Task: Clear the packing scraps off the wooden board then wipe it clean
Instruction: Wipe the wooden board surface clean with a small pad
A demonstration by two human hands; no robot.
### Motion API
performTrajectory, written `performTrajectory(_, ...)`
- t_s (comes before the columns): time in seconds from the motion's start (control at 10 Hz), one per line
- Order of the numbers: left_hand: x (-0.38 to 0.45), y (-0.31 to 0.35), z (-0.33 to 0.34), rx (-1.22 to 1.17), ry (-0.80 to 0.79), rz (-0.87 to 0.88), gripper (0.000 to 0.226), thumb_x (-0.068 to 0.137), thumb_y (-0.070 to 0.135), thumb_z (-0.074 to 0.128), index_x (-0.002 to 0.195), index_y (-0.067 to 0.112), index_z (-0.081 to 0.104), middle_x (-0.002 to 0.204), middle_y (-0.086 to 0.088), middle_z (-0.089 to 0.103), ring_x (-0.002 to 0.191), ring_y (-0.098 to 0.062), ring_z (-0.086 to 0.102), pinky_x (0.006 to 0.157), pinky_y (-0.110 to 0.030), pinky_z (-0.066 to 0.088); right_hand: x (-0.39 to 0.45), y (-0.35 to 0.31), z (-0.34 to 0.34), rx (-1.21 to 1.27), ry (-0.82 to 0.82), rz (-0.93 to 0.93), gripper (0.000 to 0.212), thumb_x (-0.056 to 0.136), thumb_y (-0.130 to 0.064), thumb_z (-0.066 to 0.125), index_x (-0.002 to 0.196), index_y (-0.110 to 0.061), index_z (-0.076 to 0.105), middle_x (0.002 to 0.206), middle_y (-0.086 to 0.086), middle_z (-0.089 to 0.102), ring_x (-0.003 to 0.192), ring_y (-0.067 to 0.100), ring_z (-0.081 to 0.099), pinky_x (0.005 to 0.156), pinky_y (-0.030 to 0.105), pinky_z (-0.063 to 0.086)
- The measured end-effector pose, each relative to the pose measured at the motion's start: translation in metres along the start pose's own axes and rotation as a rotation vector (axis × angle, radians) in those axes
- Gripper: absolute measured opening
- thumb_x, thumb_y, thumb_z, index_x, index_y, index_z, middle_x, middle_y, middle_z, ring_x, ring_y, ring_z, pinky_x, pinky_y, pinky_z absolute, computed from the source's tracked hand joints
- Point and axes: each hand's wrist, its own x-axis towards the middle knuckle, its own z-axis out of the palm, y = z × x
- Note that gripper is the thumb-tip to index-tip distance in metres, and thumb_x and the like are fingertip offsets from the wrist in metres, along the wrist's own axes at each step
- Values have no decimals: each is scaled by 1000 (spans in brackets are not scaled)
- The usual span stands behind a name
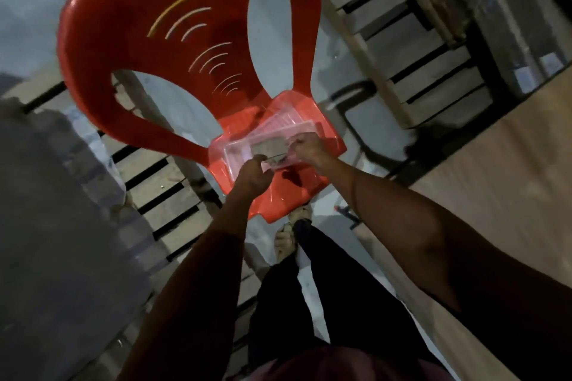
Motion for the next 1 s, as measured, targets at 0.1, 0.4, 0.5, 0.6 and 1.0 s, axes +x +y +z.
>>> performTrajectory(0.1,38,-14,16,45,-7,-59,54,95,22,60,146,11,46,144,-19,53,134,-36,49,109,-42,41,41,7,17,-77,-7,28,21,92,-11,62,105,-11,78,112,8,76,103,25,71,90,31,58)
performTrajectory(0.4,97,-43,38,15,-50,-139,44,97,18,61,138,5,55,139,-18,58,123,-30,57,96,-25,47,97,13,53,-185,-128,69,28,100,-18,53,118,-6,70,104,11,72,66,17,67,49,18,53)
performTrajectory(0.5,98,-49,38,-80,-12,-193,45,96,19,64,138,3,55,140,-17,59,127,-28,57,96,-21,43,89,22,56,-113,-115,130,29,100,-16,51,121,-3,68,101,13,73,67,21,72,51,24,59)
performTrajectory(0.6,94,-46,33,-124,6,-180,48,96,19,63,140,4,52,142,-16,57,132,-27,54,94,-19,37,95,30,49,-60,-168,193,26,97,-11,57,118,0,67,97,14,72,76,26,76,62,34,64)
performTrajectory(1.0,-26,-4,9,-602,207,-34,15,100,19,55,108,17,67,114,-14,69,99,-26,63,82,-41,51,-36,1,40,509,168,-37,38,72,15,65,95,-15,64,99,18,72,80,29,68,60,34,55)
